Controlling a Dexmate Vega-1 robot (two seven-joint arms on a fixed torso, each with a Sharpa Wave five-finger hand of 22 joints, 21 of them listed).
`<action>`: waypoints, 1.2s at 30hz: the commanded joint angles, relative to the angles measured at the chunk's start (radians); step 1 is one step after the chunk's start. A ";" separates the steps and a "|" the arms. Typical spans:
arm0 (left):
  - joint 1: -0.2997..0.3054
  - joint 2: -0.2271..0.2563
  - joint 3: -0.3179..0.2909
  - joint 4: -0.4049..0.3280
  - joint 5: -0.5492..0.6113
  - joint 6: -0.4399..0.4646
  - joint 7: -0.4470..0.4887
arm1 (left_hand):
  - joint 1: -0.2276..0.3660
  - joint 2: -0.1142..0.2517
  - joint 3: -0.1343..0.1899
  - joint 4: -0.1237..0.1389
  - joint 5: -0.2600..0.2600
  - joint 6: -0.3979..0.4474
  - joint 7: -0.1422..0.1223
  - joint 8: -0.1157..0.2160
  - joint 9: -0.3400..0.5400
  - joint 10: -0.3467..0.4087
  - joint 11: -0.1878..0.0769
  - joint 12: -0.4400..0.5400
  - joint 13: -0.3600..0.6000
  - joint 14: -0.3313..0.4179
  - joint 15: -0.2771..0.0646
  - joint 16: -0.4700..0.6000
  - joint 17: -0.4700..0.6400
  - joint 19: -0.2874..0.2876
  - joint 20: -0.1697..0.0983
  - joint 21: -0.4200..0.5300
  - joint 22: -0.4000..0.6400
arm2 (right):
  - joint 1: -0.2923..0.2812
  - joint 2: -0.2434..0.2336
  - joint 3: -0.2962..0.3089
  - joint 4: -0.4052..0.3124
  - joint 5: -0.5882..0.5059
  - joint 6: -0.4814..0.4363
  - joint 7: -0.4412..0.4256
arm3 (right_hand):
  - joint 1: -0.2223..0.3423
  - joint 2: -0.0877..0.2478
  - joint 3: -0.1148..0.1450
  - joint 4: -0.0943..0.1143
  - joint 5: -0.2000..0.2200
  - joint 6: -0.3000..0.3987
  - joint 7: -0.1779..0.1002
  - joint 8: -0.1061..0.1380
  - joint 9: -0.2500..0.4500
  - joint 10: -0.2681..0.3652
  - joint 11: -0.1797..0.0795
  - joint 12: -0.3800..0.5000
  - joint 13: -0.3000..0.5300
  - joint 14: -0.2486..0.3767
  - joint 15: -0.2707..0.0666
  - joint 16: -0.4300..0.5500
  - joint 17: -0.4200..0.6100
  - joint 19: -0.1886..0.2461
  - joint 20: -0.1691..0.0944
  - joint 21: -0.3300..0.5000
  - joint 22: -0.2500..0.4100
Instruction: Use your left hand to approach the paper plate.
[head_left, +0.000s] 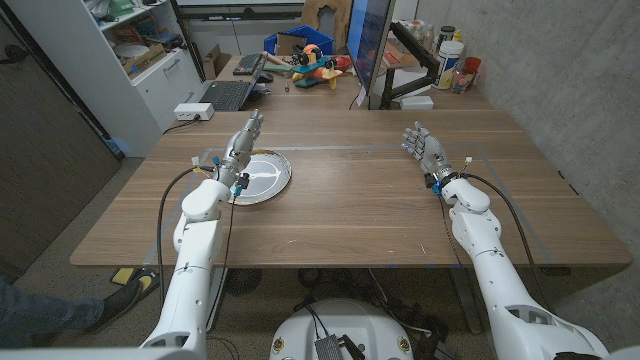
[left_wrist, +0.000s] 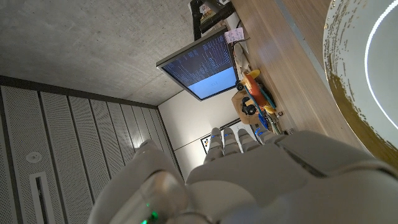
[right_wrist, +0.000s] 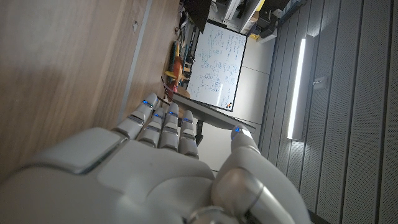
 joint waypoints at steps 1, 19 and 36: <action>0.016 0.039 0.019 -0.040 0.039 0.008 0.029 | 0.010 0.001 0.000 -0.005 -0.001 0.011 -0.001 0.009 0.005 0.012 -0.006 0.008 0.005 0.006 -0.001 0.009 0.001 -0.015 0.004 -0.001 0.004 | 0.009 0.008 0.002 0.015 0.000 0.017 -0.004 | 0.005 0.001 0.005 -0.003 0.002 0.004 0.001 0.005 0.002 0.008 0.005 -0.004 0.005 0.007 0.000 0.001 0.003 0.008 0.001 -0.004 0.002; 0.028 0.065 0.019 -0.076 0.048 0.022 0.040 | 0.018 0.004 0.000 -0.008 -0.005 0.017 -0.004 0.010 0.005 0.016 -0.007 0.008 0.005 0.010 -0.002 0.009 0.001 -0.013 0.010 0.000 0.004 | 0.017 0.017 0.001 0.031 -0.001 0.040 -0.009 | 0.005 0.002 0.006 -0.004 0.002 0.005 0.001 0.005 0.002 0.010 0.006 -0.005 0.005 0.009 -0.001 0.001 0.003 0.011 0.002 -0.009 0.002; 0.030 0.085 0.019 -0.073 0.073 0.014 0.064 | 0.025 0.007 0.000 -0.011 -0.009 0.018 -0.004 0.009 0.005 0.017 -0.010 0.007 0.005 0.012 -0.002 0.008 0.001 -0.013 0.011 -0.001 0.004 | 0.032 0.021 -0.004 0.047 -0.006 0.049 -0.017 | 0.004 0.003 0.007 -0.005 0.002 0.011 0.000 0.007 0.002 0.012 0.001 -0.005 0.005 0.013 -0.003 0.003 0.003 0.016 0.001 -0.012 0.002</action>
